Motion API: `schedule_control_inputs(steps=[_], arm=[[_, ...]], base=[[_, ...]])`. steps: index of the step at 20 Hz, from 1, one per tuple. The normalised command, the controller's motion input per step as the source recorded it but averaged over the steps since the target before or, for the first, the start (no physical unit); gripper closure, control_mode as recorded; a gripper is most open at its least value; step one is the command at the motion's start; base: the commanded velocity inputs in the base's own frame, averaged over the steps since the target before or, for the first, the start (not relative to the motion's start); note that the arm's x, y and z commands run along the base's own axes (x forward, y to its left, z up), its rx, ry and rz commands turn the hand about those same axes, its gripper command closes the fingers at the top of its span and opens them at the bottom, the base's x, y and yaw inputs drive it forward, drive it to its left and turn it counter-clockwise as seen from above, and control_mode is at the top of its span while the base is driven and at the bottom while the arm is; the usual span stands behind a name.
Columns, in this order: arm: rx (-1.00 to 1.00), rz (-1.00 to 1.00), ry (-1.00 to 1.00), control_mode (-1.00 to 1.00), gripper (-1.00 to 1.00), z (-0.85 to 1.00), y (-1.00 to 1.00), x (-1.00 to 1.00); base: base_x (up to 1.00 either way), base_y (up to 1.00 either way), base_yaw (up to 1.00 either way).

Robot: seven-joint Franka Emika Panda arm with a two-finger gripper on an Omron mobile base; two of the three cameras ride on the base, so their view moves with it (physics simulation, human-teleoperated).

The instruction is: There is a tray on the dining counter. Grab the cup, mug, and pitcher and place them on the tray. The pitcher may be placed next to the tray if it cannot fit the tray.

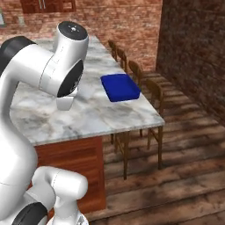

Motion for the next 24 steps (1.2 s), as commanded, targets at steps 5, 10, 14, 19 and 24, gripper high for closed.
schedule_control_inputs(steps=[5,10,14,19,24], arm=[[0.0,0.0,0.0,1.0,1.0,0.0,0.0,0.0],[0.0,0.0,0.0,1.0,1.0,0.0,0.0,0.0],[0.0,0.0,0.0,1.0,1.0,0.0,0.0,0.0],[0.0,0.0,0.0,1.0,1.0,0.0,0.0,0.0],[0.0,0.0,0.0,1.0,1.0,0.0,0.0,0.0]], base=[[0.07,-1.0,0.7],[0.08,-1.0,0.73],[0.03,-1.0,0.67],[-0.02,-1.0,0.63],[-0.19,-1.0,0.69]])
